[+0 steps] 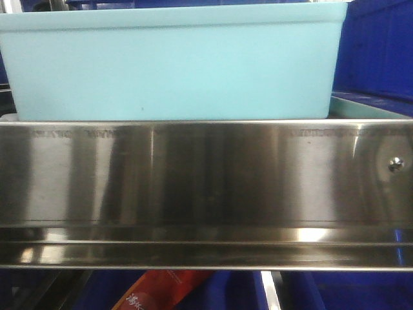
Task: Fetch blue bin and place on conveyor start
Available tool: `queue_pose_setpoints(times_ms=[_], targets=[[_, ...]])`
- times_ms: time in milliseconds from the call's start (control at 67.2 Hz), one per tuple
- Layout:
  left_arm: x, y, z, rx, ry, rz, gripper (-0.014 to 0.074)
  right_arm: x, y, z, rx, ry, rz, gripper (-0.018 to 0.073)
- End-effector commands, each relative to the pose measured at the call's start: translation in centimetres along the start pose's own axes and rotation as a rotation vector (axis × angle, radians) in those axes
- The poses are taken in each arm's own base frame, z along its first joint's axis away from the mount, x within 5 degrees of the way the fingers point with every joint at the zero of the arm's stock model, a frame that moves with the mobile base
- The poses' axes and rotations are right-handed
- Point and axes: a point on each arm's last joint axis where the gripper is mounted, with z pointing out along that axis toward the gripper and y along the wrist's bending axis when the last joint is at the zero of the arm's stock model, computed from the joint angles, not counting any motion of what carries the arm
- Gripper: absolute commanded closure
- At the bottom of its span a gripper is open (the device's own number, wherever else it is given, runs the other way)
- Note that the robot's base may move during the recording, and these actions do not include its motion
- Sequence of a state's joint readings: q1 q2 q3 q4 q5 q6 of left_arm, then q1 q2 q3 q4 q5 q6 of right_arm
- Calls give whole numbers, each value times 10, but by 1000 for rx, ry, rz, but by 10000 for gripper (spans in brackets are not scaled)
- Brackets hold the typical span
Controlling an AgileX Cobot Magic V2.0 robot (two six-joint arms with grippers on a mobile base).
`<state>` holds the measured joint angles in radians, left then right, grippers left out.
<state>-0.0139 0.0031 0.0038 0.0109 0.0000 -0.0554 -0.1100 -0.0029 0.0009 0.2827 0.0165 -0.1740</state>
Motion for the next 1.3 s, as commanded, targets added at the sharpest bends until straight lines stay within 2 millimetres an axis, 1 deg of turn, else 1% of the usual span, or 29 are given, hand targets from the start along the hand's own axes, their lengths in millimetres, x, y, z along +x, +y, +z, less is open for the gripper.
queue_pose_setpoints(times_ms=[0,521,655,744,834,863,893,908,968,983,1012,1027,1057,1087,1102,1146,1161,1176,1191,1206,1221,1236,1250,1280], targets=[[-3,0,0,1,-24,3,707,-2,0,0,3,-22,-5,721],[-4,0,0,2,-35,3,707,-2,0,0,4,-24,-5,721],[-6,0,-1,3,-61,3,707,-2,0,0,4,-24,-5,721],[-7,0,-1,4,-71,3,707,-7,-1,0,12,-69,1,721],[-13,-1,-1,7,-130,0,707,-9,-2,0,15,-96,20,721],[-13,-1,-1,7,-130,0,707,-16,0,-1,10,-106,20,721],[-18,-1,-2,7,-142,0,707,-24,1,-2,2,-115,20,721],[-21,-1,-2,7,-142,0,707,-32,2,-3,-4,-126,20,721],[-40,-2,-5,7,-148,0,706,-49,7,-7,-31,-105,18,721],[-44,-2,-6,6,-143,3,705,-58,9,-10,-41,-111,17,721],[-49,-2,-7,4,-124,8,703,-68,12,-14,-58,-100,14,721],[-54,-2,-9,3,-122,16,694,-69,12,-15,-65,-83,12,721],[-67,-3,-12,0,-133,26,673,-83,16,-20,-82,-84,8,720],[-73,-3,-15,-1,-127,28,651,-93,18,-25,-97,-79,3,713],[-81,-3,-16,-2,-135,31,625,-97,19,-28,-103,-78,1,705],[-94,-3,-16,-7,-121,41,562,-108,22,-30,-117,-48,-4,660],[-97,-3,-16,-9,-109,43,538,-115,23,-31,-122,-51,-6,639],[-101,-3,-16,-10,-105,43,513,-118,24,-32,-125,-44,-8,601],[-105,-4,-16,-11,-99,43,486,-119,24,-31,-127,-30,-9,587],[-111,-4,-17,-11,-102,42,447,-124,25,-32,-131,-33,-10,543],[-114,-4,-15,-12,-91,42,419,-125,25,-31,-133,-21,-11,526],[-118,-4,-15,-12,-86,42,393,-130,26,-32,-135,-23,-12,493],[-121,-4,-14,-13,-81,42,367,-133,27,-32,-136,-19,-13,440],[-127,-4,-12,-13,-78,42,320,-138,27,-30,-137,-16,-13,366]])
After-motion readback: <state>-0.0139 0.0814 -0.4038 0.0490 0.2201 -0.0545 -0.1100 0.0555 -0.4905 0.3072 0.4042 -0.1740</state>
